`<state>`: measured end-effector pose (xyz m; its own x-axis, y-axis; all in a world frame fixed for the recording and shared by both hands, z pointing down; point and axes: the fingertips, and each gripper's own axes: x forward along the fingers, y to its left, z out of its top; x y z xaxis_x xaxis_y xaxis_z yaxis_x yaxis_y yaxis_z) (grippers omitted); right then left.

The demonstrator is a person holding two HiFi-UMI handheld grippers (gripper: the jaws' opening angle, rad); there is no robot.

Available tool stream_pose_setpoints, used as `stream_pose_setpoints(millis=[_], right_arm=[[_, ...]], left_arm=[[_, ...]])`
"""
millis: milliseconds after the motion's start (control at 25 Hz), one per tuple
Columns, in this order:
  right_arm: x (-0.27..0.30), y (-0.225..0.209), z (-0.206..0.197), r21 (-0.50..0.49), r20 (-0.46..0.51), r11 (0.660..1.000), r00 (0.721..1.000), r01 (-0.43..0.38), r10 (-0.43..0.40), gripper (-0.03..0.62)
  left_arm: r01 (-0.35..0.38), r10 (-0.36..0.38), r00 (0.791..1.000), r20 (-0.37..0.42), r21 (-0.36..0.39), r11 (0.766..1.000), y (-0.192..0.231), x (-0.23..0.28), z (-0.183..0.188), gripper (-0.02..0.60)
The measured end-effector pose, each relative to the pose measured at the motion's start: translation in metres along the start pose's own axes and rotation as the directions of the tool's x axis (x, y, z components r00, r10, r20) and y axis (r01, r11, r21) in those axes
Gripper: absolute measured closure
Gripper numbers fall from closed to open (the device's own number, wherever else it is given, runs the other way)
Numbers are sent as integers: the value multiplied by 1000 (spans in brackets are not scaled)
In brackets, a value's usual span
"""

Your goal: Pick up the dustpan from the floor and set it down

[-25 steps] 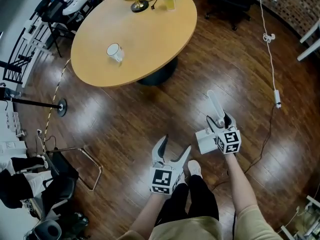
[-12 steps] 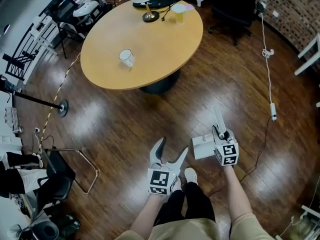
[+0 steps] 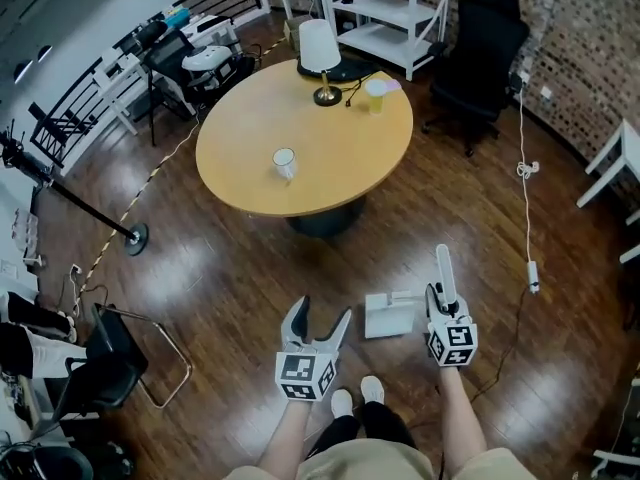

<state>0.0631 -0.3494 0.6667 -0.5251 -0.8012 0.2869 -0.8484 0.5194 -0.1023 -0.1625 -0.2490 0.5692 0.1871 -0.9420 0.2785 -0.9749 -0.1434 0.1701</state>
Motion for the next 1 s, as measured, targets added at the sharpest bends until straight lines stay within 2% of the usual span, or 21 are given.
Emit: stream_pose_setpoints(millis=[80,200,400,520,680,800,1000], right_arm=[[-12,12,33,2,49,1000,999,1,-1,505],[-27,30,84,5,127,1000,992,-7,6,506],[-54,61,159,-26,236,1000,972,-8,14,510],[-77,82,195,-72,290,997,957,1,20,513],[-104,118,229,-95,347,995,936,-32,63,514],[-122,141,241,-93,375,994,923,-59,90,513],[-149,166,256,-120,401,989,908,-83,124,514]], left_arm=[[-15,16,999,45,-13,1000,2,-19,27,236],[-42,41,992,117,9,999,5,-45,70,238],[-105,91,969,230,49,993,13,-89,126,244],[-130,112,955,276,48,990,16,-115,140,245],[-169,147,941,305,47,985,22,-151,153,247],[-160,136,940,312,54,986,18,-170,160,256],[-189,162,925,344,45,981,15,-196,171,262]])
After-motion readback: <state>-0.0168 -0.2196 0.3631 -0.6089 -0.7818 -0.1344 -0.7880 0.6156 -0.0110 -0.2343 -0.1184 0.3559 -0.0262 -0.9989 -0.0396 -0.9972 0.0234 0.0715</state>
